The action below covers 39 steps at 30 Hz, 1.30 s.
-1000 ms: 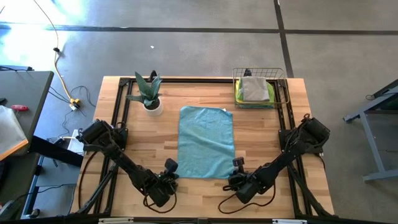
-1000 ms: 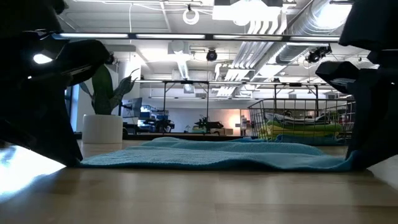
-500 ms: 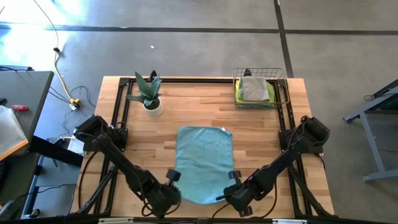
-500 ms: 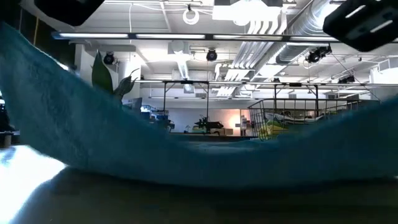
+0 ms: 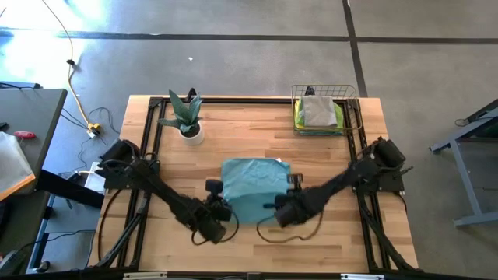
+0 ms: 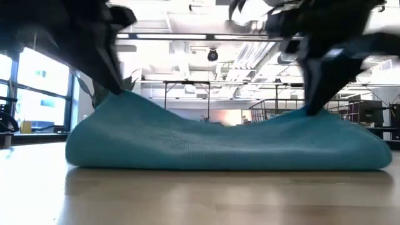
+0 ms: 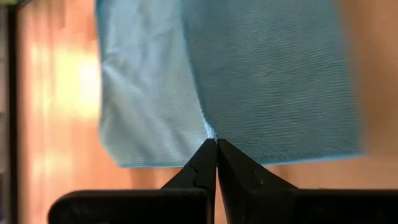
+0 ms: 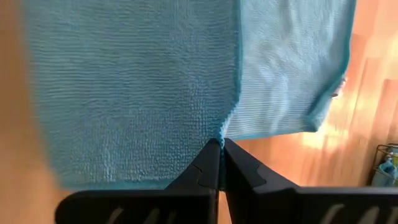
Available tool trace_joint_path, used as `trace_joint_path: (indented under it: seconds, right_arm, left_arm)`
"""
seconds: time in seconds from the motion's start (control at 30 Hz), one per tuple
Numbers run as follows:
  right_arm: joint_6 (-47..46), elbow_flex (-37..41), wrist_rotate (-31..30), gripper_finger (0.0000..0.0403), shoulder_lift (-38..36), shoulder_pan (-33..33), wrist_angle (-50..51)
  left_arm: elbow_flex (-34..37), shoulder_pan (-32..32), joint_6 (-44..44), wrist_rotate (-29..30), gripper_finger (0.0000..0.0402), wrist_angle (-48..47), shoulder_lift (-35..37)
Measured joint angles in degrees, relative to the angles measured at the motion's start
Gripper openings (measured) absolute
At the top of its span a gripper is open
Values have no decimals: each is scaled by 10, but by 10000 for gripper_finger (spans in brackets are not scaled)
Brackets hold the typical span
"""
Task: Fold microfiber towels
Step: Fold the blue towel
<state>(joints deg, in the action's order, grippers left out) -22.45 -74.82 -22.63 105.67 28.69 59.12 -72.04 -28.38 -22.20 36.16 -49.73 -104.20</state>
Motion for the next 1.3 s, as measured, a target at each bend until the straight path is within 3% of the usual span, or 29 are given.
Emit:
trace_joint_path:
  seconds: [0.33, 0.83, 1.3]
  right_arm:
    - [93, 48, 19, 0, 0, -111, -23]
    - [209, 49, 16, 0, 0, -246, -52]
    - [264, 49, 17, 0, 0, -279, -40]
  left_arm:
    - [66, 111, 26, 27, 0, 2, 0]
    - [68, 224, 149, 16, 0, 69, 0]
    - [68, 263, 174, 38, 0, 50, 1]
